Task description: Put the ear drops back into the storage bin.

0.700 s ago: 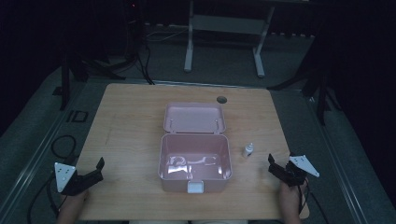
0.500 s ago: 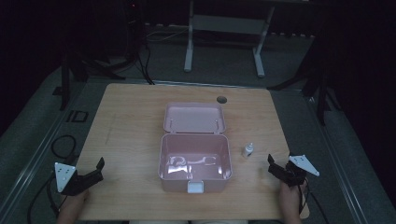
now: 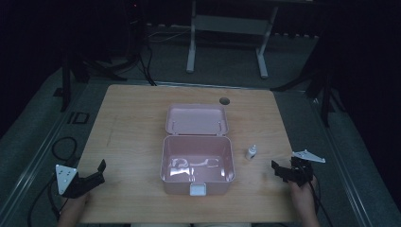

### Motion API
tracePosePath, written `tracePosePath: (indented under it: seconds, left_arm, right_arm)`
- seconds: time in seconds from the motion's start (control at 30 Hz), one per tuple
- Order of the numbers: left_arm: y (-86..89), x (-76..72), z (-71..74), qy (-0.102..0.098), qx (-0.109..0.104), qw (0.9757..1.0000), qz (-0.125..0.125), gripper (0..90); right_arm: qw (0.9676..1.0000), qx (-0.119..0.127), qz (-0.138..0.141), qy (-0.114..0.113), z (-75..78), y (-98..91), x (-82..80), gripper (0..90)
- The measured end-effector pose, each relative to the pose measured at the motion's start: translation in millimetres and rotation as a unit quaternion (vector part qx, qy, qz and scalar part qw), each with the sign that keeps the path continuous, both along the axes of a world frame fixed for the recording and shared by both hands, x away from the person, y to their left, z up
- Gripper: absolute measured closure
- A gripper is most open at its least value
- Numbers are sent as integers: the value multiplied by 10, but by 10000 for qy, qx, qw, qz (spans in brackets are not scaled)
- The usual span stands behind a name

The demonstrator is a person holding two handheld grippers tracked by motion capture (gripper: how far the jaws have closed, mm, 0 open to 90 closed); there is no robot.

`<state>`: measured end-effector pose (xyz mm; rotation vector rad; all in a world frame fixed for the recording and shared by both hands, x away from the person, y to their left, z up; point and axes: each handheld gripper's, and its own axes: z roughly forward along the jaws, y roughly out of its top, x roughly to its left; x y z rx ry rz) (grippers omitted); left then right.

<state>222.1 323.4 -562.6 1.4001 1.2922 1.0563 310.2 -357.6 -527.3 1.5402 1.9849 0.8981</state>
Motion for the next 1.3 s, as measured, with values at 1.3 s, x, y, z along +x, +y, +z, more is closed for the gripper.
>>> tracePosePath:
  seconds: [1.3]
  left_arm:
    - [-4,2,-1,12,7,10000,-15,3]
  right_arm:
    - [8907,-1743,1941,3723,260,288,44,119]
